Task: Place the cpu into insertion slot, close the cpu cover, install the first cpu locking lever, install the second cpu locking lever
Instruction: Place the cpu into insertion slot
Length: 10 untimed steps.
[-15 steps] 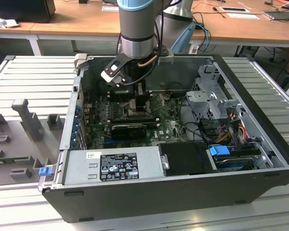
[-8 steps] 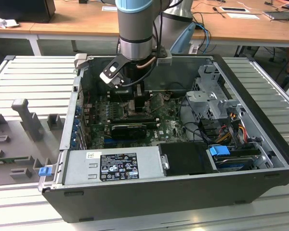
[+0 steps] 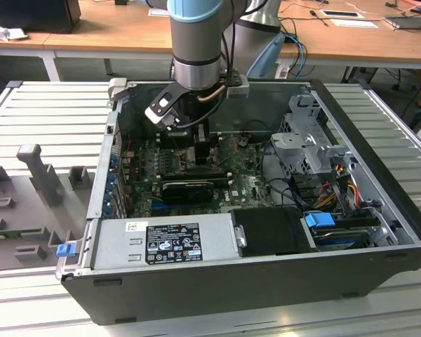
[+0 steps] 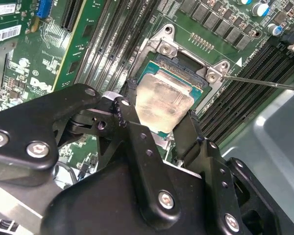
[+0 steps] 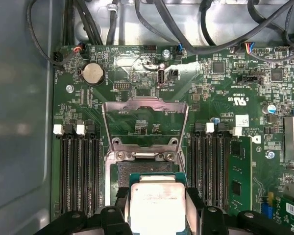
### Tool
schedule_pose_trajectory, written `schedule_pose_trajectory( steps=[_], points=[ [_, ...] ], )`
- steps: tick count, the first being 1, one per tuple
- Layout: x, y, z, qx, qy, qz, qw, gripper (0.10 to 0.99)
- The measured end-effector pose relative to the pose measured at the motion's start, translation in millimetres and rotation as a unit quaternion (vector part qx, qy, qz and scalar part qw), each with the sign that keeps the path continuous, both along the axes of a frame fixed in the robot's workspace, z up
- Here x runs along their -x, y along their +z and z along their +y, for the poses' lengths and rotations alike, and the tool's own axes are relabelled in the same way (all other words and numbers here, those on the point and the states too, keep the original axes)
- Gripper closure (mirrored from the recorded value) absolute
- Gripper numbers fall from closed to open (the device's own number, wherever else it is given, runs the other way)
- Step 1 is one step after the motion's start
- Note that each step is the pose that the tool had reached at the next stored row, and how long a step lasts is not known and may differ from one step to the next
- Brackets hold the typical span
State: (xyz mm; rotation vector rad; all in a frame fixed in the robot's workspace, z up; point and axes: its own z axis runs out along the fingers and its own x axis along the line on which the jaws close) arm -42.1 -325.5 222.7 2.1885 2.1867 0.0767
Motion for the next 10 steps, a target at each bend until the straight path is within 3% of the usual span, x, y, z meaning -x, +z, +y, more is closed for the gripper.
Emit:
schedule_pose_trajectory(
  steps=[10],
  points=[
    [0.0, -14.7, 6.1, -0.0001, -0.001, 0.0, 1.0, 0.545]
  ],
)
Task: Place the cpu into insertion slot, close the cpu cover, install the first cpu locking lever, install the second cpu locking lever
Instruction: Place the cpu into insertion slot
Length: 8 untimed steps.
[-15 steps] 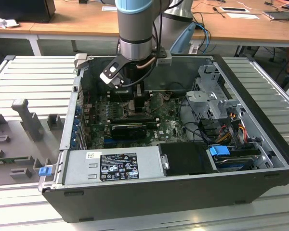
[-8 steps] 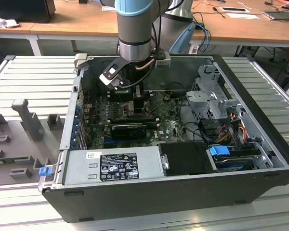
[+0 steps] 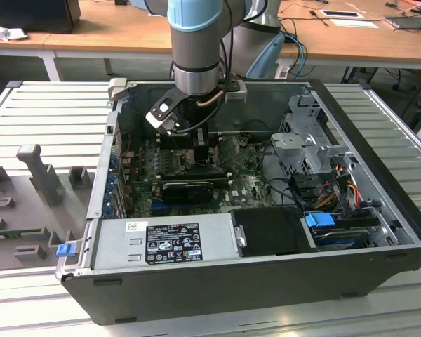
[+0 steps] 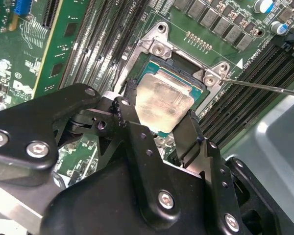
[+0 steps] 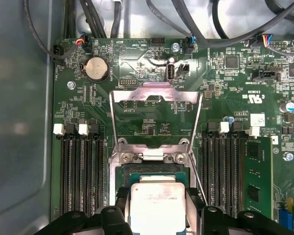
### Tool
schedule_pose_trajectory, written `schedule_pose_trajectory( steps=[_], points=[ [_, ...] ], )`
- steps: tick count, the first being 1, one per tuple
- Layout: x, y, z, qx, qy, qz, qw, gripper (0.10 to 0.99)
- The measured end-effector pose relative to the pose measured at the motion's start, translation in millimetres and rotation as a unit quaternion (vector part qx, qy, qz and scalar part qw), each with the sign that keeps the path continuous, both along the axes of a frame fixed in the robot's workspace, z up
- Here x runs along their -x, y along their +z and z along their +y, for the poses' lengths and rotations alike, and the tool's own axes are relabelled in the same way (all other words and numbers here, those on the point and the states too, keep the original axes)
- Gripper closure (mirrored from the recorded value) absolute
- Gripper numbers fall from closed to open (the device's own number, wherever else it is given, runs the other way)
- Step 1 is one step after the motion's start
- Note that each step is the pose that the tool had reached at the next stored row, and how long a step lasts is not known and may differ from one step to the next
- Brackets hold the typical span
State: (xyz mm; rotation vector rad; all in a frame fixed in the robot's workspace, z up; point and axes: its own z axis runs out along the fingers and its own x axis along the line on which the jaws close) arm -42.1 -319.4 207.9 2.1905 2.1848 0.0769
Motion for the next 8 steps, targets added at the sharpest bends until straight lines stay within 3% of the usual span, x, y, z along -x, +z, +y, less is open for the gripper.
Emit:
schedule_pose_trajectory(
  steps=[8],
  points=[
    [-0.4, -4.3, 0.1, 0.0002, 0.0, 0.0, 1.0, 0.545]
  ],
)
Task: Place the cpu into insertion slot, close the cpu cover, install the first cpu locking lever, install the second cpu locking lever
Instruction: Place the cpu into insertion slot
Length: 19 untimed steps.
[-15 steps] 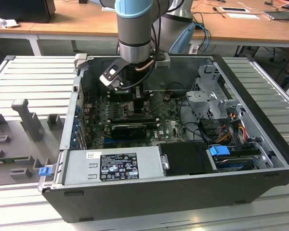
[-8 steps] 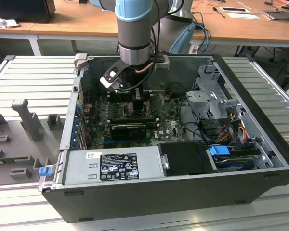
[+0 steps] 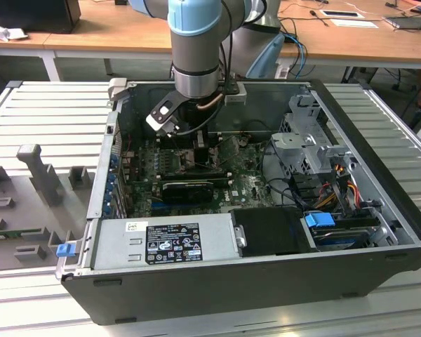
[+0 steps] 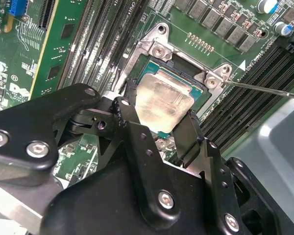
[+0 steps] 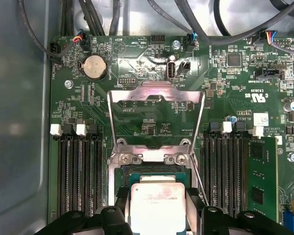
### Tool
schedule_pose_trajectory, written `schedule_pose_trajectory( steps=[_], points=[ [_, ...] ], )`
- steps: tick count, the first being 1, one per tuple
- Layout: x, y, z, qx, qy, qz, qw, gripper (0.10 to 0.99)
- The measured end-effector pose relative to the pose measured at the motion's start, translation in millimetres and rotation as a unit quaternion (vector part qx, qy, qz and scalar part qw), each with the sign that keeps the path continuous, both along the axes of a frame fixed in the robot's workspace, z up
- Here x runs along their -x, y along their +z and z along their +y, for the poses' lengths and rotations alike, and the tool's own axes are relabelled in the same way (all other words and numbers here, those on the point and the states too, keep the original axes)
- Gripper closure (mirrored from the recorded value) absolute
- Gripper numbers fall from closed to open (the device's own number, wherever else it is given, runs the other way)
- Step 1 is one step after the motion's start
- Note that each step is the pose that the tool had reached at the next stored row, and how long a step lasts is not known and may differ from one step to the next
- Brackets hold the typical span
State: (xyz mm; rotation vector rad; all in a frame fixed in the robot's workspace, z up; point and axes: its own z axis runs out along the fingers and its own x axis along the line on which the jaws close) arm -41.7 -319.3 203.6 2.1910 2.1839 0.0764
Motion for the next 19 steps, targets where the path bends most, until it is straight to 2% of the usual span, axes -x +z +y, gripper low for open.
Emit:
schedule_pose_trajectory(
  steps=[13, 14, 15, 19],
  points=[
    [-1.1, -3.4, 1.4, 0.0004, 0.0, 0.0, 1.0, 0.545],
    [-1.1, -3.4, 1.4, 0.0006, 0.0, 0.0, 1.0, 0.533],
    [-1.1, -3.4, 1.4, 0.0006, 0.0, 0.0, 1.0, 0.471],
    [-1.0, -3.3, 1.0, 0.0007, 0.0, 0.0, 1.0, 0.471]
  ],
)
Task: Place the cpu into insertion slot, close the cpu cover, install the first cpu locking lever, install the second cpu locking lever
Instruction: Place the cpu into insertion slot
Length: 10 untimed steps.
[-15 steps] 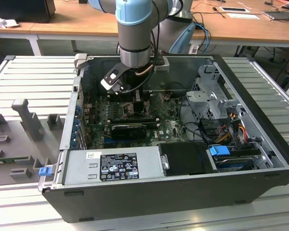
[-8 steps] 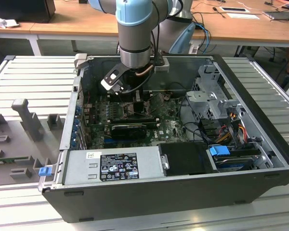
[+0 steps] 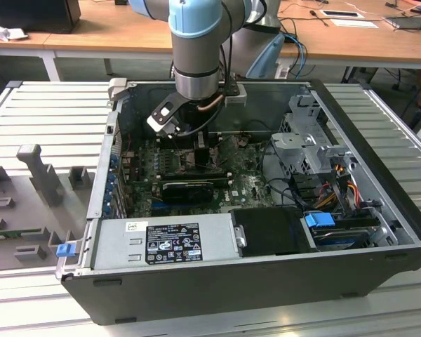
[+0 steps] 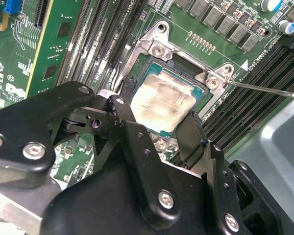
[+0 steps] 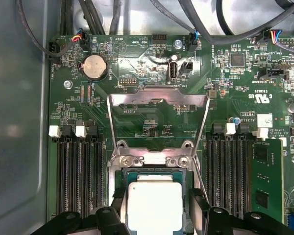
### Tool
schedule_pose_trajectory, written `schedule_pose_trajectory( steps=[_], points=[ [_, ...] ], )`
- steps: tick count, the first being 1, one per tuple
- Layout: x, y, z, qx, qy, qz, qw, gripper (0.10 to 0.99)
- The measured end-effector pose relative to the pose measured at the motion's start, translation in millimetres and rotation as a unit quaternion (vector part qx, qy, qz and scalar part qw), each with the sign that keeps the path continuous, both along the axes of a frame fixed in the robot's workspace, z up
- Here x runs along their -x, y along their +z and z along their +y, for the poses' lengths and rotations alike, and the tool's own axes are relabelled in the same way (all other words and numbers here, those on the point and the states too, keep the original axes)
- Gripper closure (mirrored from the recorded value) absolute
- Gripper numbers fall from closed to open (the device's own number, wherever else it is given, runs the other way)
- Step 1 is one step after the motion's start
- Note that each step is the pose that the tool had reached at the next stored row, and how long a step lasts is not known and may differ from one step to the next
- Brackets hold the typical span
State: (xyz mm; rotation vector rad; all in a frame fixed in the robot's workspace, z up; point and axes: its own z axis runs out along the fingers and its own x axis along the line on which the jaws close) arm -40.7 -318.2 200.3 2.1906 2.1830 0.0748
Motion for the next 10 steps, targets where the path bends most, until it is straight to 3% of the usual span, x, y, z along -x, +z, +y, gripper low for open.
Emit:
schedule_pose_trajectory(
  steps=[8, 10],
  points=[
    [0.0, 12.9, 0.0, 0.0007, 0.0, 0.0, 1.0, 0.471],
    [0.0, 15.7, 0.0, 0.0009, 0.0, 0.0, 1.0, 0.675]
  ],
)
